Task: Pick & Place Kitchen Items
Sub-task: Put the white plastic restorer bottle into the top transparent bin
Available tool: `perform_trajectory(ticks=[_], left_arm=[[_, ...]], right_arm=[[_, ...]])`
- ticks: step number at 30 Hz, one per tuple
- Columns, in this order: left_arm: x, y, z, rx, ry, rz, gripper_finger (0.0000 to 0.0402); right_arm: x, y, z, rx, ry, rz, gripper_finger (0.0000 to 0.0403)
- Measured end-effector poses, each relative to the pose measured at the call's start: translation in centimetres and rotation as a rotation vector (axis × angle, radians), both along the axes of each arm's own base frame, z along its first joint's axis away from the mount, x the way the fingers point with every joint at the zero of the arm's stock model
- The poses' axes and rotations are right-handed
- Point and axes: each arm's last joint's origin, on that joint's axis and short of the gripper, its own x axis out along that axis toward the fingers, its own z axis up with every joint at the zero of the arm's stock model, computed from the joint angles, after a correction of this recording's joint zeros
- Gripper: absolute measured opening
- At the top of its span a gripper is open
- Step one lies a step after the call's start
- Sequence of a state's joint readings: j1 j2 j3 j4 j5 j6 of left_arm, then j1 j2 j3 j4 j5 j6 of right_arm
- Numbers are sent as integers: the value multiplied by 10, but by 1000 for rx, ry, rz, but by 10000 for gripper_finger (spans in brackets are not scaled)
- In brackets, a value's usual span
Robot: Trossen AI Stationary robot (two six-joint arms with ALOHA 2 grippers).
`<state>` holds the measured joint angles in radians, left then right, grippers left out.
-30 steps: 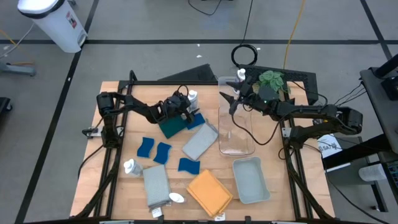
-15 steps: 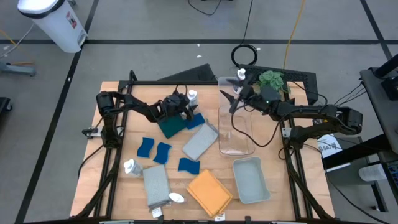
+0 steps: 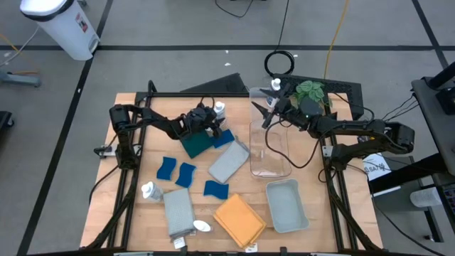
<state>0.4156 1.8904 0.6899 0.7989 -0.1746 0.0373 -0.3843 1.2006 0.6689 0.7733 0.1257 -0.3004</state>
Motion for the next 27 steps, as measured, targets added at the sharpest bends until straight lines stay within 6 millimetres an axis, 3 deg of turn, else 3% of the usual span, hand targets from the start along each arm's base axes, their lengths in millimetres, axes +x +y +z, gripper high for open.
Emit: perform_trajectory(ticks=[3, 7, 13, 19, 22, 27], left_arm=[[0, -1, 0, -1, 3, -17, 163], [0, -2, 3, -19, -2, -25, 119], [-3, -7, 27, -101, -24, -115, 118], [5, -7, 63, -65, 33, -290, 118], [15, -8, 79, -27, -25, -415, 118], [21, -8, 84, -25, -35, -448, 118]], right_arm=[[0, 0, 0, 6, -4, -6, 238], [-3, -7, -2, 56, -10, -75, 238], [-4, -22, -1, 179, 61, -105, 238], [-3, -23, 2, 225, 64, 80, 238], [-2, -21, 3, 227, 55, 138, 238], [2, -20, 3, 239, 31, 205, 238]])
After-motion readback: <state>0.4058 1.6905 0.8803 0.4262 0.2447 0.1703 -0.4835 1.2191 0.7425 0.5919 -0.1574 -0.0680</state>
